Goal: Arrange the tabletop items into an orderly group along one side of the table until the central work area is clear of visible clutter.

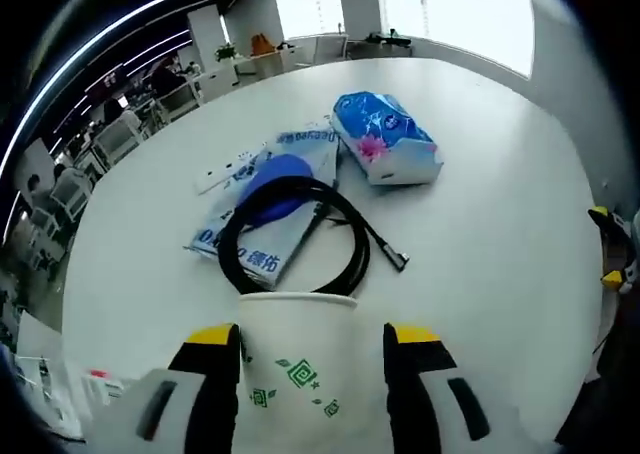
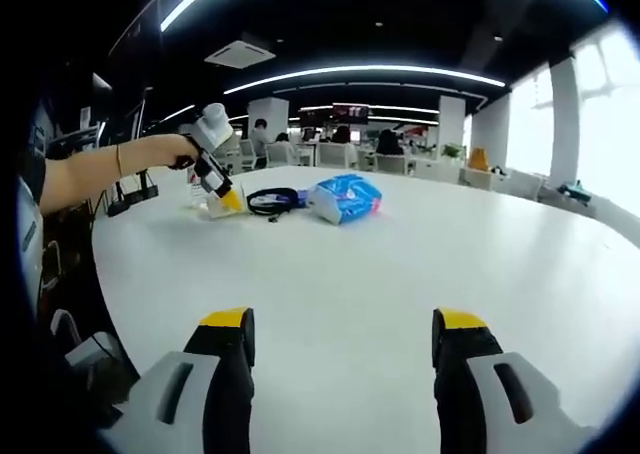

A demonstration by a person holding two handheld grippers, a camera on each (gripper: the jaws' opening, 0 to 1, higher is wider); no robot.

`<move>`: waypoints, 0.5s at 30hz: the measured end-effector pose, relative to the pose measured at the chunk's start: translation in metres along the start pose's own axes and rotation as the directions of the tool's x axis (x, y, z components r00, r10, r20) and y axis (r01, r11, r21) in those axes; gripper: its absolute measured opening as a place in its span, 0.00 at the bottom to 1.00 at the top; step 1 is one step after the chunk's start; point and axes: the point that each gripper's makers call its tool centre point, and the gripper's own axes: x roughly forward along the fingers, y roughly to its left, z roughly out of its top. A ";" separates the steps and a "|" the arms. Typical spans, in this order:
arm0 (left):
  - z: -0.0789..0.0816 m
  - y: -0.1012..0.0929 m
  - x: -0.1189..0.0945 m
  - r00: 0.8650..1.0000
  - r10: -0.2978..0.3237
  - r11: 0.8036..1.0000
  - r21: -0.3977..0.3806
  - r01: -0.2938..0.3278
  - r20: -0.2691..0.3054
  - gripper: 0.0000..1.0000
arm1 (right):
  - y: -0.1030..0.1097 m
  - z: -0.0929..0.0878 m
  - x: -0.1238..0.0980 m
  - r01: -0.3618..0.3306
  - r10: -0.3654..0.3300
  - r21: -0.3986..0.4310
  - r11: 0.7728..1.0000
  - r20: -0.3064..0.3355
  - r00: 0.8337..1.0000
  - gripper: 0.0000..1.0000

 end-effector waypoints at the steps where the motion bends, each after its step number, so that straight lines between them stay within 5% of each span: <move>1: -0.001 0.002 0.000 1.000 0.012 1.000 0.019 -0.012 -0.011 0.57 | -0.001 0.000 0.000 0.002 -0.002 0.001 1.000 0.001 1.000 0.69; 15: -0.007 0.002 0.016 0.996 0.029 0.998 0.053 -0.024 -0.087 0.53 | -0.007 -0.005 -0.003 0.010 -0.010 -0.003 1.000 -0.008 1.000 0.68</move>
